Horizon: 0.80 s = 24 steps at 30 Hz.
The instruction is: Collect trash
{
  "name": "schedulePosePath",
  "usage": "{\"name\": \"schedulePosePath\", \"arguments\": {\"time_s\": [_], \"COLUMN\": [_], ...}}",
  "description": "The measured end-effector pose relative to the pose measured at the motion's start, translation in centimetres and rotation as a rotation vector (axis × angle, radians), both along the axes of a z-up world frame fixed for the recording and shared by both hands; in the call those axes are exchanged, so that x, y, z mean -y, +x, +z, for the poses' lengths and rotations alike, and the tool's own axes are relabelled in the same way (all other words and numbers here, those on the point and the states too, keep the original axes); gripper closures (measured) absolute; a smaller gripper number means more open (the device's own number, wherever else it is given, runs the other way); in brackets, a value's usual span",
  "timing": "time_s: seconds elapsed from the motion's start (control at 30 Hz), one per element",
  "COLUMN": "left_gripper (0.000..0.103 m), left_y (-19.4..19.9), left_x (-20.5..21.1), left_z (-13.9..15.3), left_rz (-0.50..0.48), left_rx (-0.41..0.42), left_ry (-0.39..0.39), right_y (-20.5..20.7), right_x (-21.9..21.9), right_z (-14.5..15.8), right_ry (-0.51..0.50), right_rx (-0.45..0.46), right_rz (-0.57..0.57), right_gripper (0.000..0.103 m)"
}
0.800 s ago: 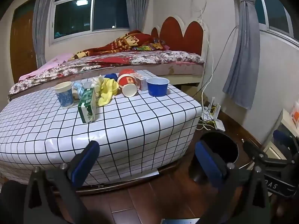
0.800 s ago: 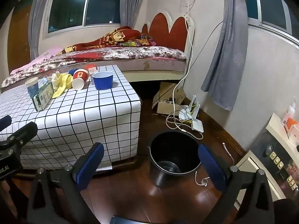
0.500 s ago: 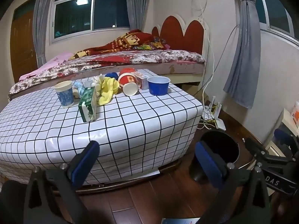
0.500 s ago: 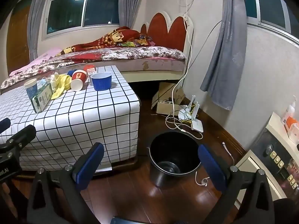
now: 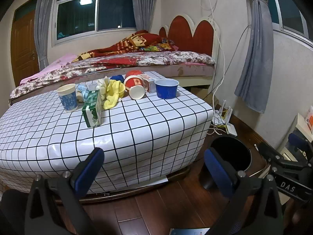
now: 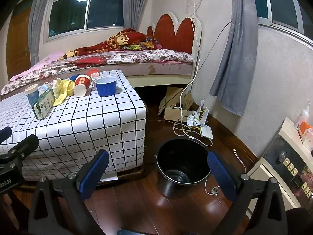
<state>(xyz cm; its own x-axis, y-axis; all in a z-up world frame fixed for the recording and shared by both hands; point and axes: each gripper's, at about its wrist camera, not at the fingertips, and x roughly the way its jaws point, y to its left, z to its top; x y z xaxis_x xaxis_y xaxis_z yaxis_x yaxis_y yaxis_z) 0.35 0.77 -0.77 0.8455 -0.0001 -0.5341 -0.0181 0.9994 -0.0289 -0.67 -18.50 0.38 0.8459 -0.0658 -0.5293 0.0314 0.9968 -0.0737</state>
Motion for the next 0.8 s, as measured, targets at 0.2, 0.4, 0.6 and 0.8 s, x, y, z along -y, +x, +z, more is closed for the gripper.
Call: {"name": "schedulePosePath", "arguments": {"time_s": [0.2,0.4,0.6,0.8], "left_gripper": [0.0,0.0,0.0,0.0], "left_y": [0.06,0.05,0.04,-0.04], "left_x": [0.08,0.11,0.18,0.35], "left_z": [-0.06,-0.03,-0.03,0.0], "left_rz": [-0.002,-0.002,-0.001,-0.001], "left_rx": [-0.001,-0.004,-0.004,-0.004], "left_ry": [-0.001,-0.001,0.0,0.0], "right_y": [0.01,0.02,-0.03,0.01], "right_x": [0.14,0.09,0.11,0.13], "right_z": [0.09,0.06,0.09,0.07], "right_ry": [0.002,0.003,0.001,0.004], "right_rx": [-0.001,0.0,0.001,0.0], "right_rz": [0.001,0.001,0.0,0.0], "right_gripper": [0.001,0.001,0.001,0.001]}}
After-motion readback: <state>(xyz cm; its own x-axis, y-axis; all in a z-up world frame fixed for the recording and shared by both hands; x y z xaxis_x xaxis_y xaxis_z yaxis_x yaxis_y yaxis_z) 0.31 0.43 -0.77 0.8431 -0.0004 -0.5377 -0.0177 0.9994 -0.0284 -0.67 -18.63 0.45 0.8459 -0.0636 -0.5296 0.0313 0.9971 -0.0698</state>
